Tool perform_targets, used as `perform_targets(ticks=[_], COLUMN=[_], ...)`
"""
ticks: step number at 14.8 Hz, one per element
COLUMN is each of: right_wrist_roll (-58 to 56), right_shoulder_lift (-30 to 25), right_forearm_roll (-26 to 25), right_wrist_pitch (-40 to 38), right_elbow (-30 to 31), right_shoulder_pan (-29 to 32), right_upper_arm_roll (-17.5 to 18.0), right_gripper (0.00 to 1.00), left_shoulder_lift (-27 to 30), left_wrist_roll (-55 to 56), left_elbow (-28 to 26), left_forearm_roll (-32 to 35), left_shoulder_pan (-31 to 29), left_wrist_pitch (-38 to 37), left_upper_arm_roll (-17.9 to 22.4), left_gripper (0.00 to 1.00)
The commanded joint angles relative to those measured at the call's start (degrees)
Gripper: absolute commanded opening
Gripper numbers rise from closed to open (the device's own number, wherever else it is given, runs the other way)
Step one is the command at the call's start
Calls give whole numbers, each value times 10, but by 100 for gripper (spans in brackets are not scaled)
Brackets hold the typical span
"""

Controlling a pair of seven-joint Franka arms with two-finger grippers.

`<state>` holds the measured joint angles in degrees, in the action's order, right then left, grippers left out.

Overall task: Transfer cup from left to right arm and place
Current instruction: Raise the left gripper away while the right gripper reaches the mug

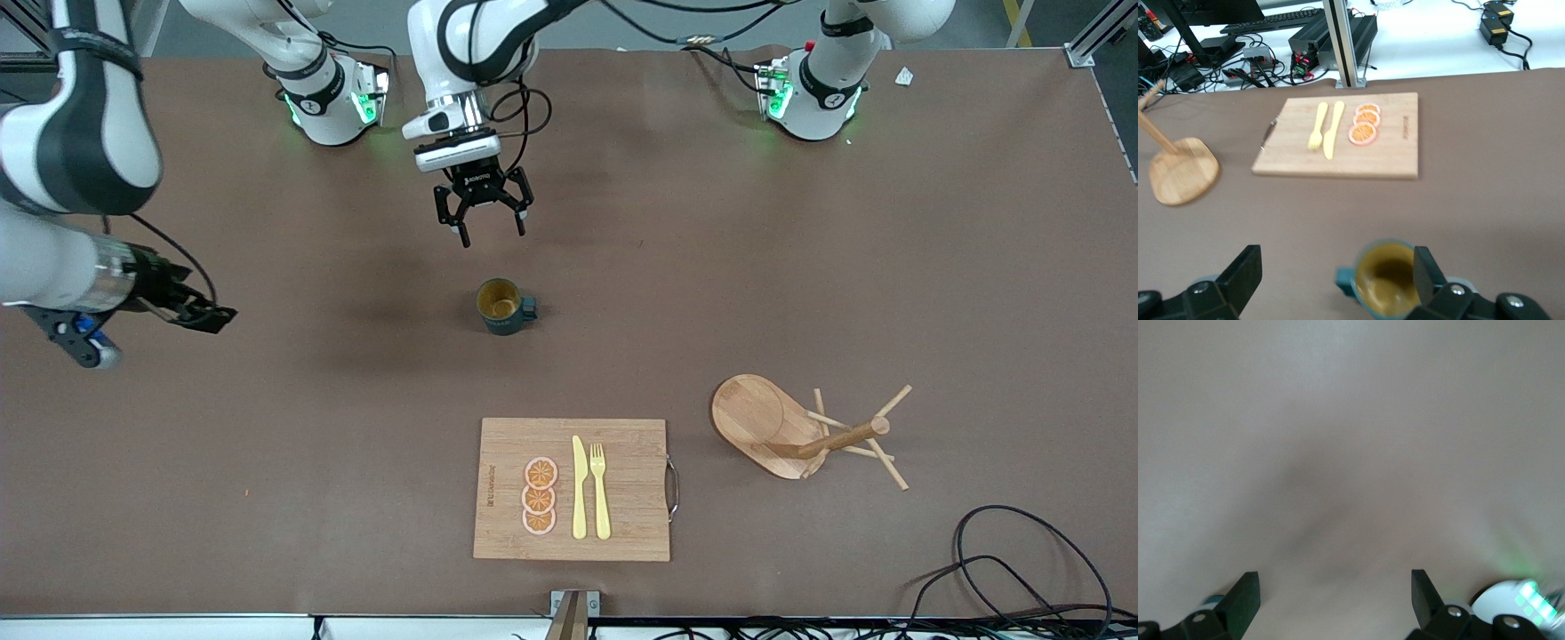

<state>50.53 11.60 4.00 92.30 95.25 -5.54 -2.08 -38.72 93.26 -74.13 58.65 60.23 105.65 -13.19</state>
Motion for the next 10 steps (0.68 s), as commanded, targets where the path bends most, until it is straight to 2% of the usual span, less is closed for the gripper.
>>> perform_targets(ticks=[1, 6, 8, 10], right_wrist_roll=[158, 374, 466, 540], right_shoulder_lift=[-7, -7, -7, -7], right_forearm_roll=[15, 19, 45, 48], right_wrist_pitch=[28, 98, 146, 190], right_elbow=[26, 69, 88, 111], right_shoulder_pan=[-42, -137, -172, -210], right_upper_arm_roll=[-3, -2, -3, -3], right_gripper=[100, 100, 100, 100], left_shoulder_lift=[68, 143, 163, 185], left_wrist_roll=[-134, -412, -501, -600], left_elbow=[-24, -23, -22, -24], left_forearm_roll=[-79, -229, -309, -364], left_shoulder_pan=[-61, -204, -271, -329], left_wrist_pitch=[23, 66, 76, 72], left_upper_arm_roll=[-4, -5, -5, -4], left_gripper=[100, 100, 100, 100])
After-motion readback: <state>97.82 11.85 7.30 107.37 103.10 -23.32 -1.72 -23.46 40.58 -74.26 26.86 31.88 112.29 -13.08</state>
